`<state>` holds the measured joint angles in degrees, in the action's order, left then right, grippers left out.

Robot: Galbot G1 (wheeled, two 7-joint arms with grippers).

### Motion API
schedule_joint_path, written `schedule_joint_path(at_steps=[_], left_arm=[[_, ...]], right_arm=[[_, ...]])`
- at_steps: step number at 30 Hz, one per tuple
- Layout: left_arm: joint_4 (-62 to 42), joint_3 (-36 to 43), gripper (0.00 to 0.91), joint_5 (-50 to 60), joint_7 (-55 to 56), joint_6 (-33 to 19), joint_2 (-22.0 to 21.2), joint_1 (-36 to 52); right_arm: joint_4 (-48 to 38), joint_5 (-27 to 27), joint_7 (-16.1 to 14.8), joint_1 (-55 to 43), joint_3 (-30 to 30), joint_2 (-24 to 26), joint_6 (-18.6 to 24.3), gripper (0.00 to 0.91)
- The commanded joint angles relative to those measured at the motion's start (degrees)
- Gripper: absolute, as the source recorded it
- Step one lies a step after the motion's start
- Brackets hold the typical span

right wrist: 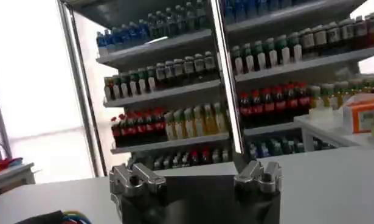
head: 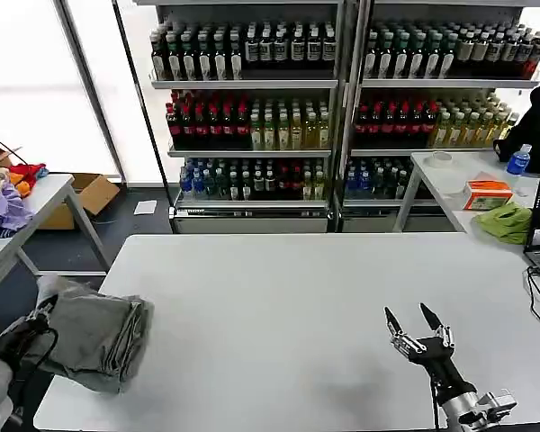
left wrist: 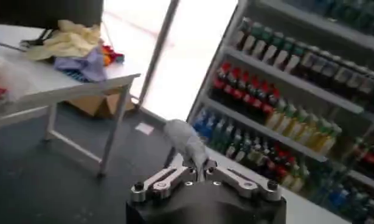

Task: Fold and organize the clothes.

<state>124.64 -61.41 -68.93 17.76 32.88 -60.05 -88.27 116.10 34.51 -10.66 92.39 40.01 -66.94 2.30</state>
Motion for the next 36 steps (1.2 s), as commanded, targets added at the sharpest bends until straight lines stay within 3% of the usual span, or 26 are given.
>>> schedule_joint_path(at_steps=[1, 6, 10, 12, 14, 15, 16, 20, 28, 32, 36], left_arm=[[12.23, 19.73, 0.010, -0.58, 5.38, 0.18, 2.48, 5.92], [10.11, 42.64, 0.010, 4.03, 6.33, 0.16, 0.07, 9.35], [6.04, 54.31, 0.020, 3.13, 7.50, -0.33, -4.66, 16.26], [-0.97, 58.80, 0.020, 3.33, 1.42, -7.64, -8.34, 19.33], [-5.58, 61.64, 0.060, 3.11, 0.30, -9.17, -11.33, 21.46], [-8.07, 62.60, 0.534, 3.17, -0.95, -9.39, -12.89, 22.28], [-9.29, 62.98, 0.907, 3.39, -1.68, -9.43, -13.57, 22.83], [-9.78, 61.87, 0.907, 2.91, -4.79, -9.46, -16.59, 23.55], [-1.65, 54.83, 0.907, 2.38, -8.02, -9.66, -14.33, 19.63], [4.86, 45.19, 0.907, 4.19, -9.29, -10.58, -11.90, 14.21], [8.05, 35.84, 0.907, 11.37, -11.42, -10.90, -10.56, 8.64]], right_arm=[[0.40, 0.30, 0.06, 0.62, 1.63, 0.15, 0.06, 0.907], [2.27, 0.47, 0.60, 1.10, 2.02, -0.84, -1.30, 0.907], [4.13, 0.45, 1.20, 1.65, 1.74, -1.39, -2.96, 0.907], [5.10, 0.34, 1.70, 2.10, 1.35, -1.49, -3.96, 0.907], [6.09, -0.06, 2.49, 2.54, 0.42, -1.72, -5.26, 0.907], [6.60, -0.11, 2.59, 2.90, 0.07, -1.84, -5.76, 0.907], [7.12, -0.14, 2.83, 3.07, -0.18, -1.88, -6.32, 0.907], [9.47, 0.02, 6.17, 3.40, -2.31, -1.86, -12.37, 0.907], [10.35, 2.08, 11.67, -1.19, -9.02, -0.30, -22.63, 0.907], [8.86, 5.40, 14.49, -4.09, -15.61, -0.08, -28.75, 0.907], [4.95, 6.96, 20.06, -9.10, -22.41, -0.65, -32.85, 0.907]])
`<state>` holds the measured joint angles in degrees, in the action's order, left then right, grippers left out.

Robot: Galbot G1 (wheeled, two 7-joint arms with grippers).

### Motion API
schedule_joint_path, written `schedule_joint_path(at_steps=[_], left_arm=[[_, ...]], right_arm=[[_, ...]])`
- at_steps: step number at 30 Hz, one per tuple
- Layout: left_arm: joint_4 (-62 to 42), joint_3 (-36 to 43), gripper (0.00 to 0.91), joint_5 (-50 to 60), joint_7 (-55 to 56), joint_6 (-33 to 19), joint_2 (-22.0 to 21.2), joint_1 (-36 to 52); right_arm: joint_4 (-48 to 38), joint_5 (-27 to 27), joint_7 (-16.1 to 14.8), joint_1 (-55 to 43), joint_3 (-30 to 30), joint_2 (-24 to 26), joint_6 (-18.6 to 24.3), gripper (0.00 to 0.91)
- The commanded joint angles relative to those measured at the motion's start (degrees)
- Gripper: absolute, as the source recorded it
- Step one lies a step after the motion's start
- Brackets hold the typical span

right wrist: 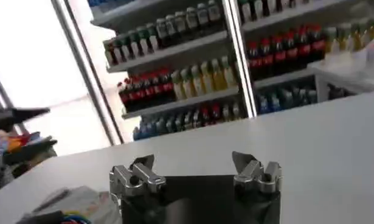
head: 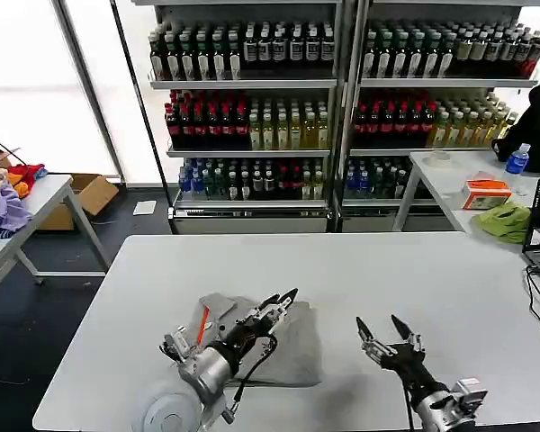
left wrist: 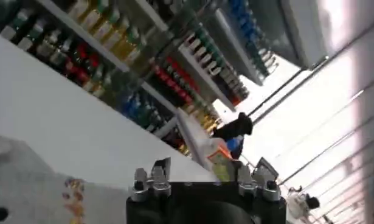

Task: Fold and organize the clothes.

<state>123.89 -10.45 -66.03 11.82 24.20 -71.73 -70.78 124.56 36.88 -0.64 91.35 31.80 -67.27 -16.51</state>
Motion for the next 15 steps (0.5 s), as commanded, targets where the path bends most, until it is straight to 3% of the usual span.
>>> schedule_joint_path(at_steps=[1, 7, 8, 9, 15], left_arm=[[9.25, -17.57, 0.907, 10.83, -5.66, -2.04, 1.17, -9.86], [10.68, -25.25, 0.907, 14.18, -7.63, -2.45, 0.79, -13.83], [10.97, -25.63, 0.907, 14.19, -7.64, -2.41, 0.64, -14.28], [11.18, -25.78, 0.907, 14.17, -7.65, -2.31, 0.52, -14.59], [11.16, -25.79, 0.907, 14.12, -7.38, -1.96, -0.33, -14.48]], right_arm=[[-4.52, 5.07, 11.01, -9.53, -15.64, -0.60, -14.81, 0.907], [-10.77, 3.49, 11.43, -16.42, -23.17, -2.10, -15.51, 0.907], [-11.68, 3.01, 11.28, -16.94, -23.72, -2.38, -15.34, 0.584], [-13.87, 2.54, 11.00, -17.94, -24.72, -2.75, -15.15, 0.000], [-14.55, 3.62, 9.56, -19.03, -26.27, -3.37, -14.23, 0.000]])
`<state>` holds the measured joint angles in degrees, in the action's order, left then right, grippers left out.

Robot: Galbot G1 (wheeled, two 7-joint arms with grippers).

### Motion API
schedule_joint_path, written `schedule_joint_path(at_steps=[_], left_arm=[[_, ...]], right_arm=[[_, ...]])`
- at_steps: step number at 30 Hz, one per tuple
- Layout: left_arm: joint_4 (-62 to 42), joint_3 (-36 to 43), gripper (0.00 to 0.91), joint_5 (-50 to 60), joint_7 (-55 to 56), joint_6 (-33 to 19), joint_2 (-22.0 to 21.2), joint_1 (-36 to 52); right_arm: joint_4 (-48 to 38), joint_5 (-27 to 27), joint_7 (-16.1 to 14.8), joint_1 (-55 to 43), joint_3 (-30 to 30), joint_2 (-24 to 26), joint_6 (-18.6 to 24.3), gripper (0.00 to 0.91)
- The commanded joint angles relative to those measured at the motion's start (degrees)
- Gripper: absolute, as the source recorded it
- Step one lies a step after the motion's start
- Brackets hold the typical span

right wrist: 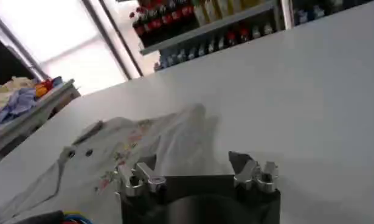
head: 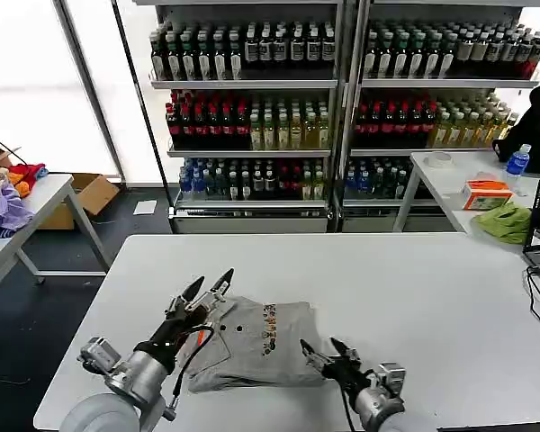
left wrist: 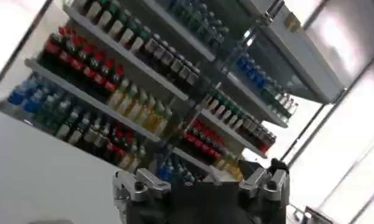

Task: Fold and organize the clothes.

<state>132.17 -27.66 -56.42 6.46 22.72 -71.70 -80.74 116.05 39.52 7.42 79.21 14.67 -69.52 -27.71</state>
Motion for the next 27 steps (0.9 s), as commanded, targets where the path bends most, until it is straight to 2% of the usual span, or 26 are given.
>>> schedule_joint_path(at_steps=[1, 4, 9, 12, 13, 14, 19, 22, 23, 26, 27], left_arm=[[2.76, -8.63, 0.907, 4.51, -2.02, -0.38, -0.44, -4.46], [2.16, -9.10, 0.907, 4.14, -2.03, -0.36, -0.74, -4.40], [1.75, -10.39, 0.907, 2.06, -1.51, -0.32, -1.23, -3.86], [1.67, -10.52, 0.907, 1.95, -1.59, -0.36, -1.18, -3.88], [1.58, -10.47, 0.907, 1.71, -1.75, -0.59, -1.17, -3.91], [1.54, -10.42, 0.907, 1.52, -2.06, -0.66, -1.20, -3.94], [1.33, -10.26, 0.907, 1.24, -2.13, -0.58, -1.29, -4.02], [1.38, -10.17, 0.907, 1.21, -2.11, -0.48, -1.22, -4.11], [1.35, -10.16, 0.907, 1.15, -2.12, -0.48, -1.19, -4.07], [1.27, -10.10, 0.907, 1.07, -2.08, -0.41, -1.12, -3.79], [1.29, -10.06, 0.907, 1.06, -2.05, -0.37, -1.11, -3.72]], right_arm=[[-5.78, 1.36, 1.48, -6.77, -8.97, -1.02, -3.09, 0.000], [-5.77, 2.12, 1.54, -5.82, -6.96, -0.67, -2.82, 0.000], [-2.85, 4.64, -0.09, -2.08, -1.79, 1.03, -1.90, 0.000], [-1.29, 5.44, -1.93, 0.08, 1.75, 2.63, -1.64, 0.000], [-1.08, 5.09, -3.41, 0.62, 3.90, 3.51, -2.26, 0.000], [-1.22, 3.67, -5.16, 0.98, 5.85, 4.48, -2.19, 0.000], [-1.87, -0.16, -8.59, 1.25, 15.30, 7.41, -5.27, 0.000], [-3.13, -2.40, -10.33, 1.08, 18.41, 8.79, -5.44, 0.000], [-3.74, -5.42, -11.09, 0.80, 18.97, 9.35, -5.42, 0.000], [-3.40, -9.09, -12.05, 0.83, 19.21, 10.08, -5.55, 0.000], [-3.24, -9.83, -12.08, 0.89, 19.14, 9.92, -5.52, 0.907]])
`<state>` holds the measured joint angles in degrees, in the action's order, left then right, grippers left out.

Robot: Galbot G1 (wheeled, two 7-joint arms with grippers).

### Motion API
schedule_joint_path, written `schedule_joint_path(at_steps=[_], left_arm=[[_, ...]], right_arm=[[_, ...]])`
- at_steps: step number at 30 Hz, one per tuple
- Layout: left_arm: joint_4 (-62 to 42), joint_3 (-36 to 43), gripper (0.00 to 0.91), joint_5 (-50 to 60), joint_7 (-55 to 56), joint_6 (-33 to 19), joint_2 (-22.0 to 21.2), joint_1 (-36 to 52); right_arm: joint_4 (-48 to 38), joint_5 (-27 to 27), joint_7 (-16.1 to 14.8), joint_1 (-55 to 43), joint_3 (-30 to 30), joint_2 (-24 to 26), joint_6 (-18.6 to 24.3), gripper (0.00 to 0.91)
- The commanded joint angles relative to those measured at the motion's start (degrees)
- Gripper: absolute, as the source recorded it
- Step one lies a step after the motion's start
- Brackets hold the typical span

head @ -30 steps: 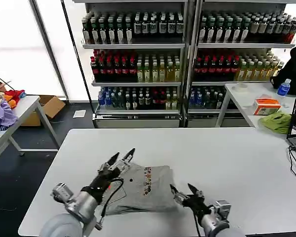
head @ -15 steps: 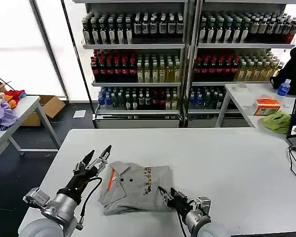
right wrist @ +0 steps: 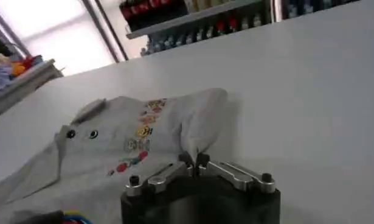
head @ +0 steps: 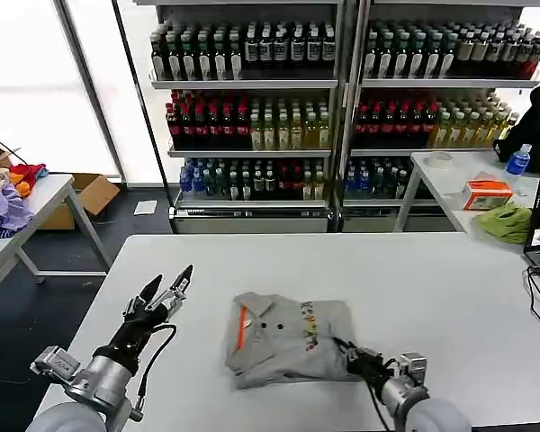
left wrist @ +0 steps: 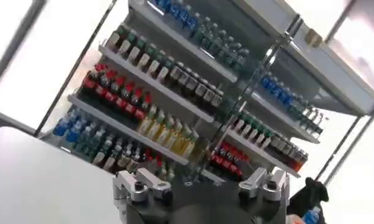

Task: Fold and organize the clothes.

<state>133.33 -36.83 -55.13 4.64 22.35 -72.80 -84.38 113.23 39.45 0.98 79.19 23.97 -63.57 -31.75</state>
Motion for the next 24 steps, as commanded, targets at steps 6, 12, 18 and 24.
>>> schedule_joint_path(at_steps=[6, 12, 18, 24], left_arm=[[0.61, -1.06, 0.907, -0.71, -0.02, 0.28, 0.15, 0.00], [0.71, -2.04, 0.907, -1.44, -0.02, 0.32, 0.62, -0.39], [0.99, -1.95, 0.907, -1.51, -0.11, 0.41, 0.75, -0.24], [0.40, -1.54, 0.907, -1.35, -0.22, 0.43, 0.56, -0.28]], right_arm=[[4.30, -9.10, -3.72, 0.98, 10.44, 0.87, 1.57, 0.907], [8.54, -8.45, -2.14, -0.80, 12.38, 0.52, 4.56, 0.907], [7.80, -15.52, 3.49, -6.75, 5.07, -1.83, 5.05, 0.907], [-1.47, -21.69, 10.52, -12.41, -13.71, -9.00, 5.58, 0.907]])
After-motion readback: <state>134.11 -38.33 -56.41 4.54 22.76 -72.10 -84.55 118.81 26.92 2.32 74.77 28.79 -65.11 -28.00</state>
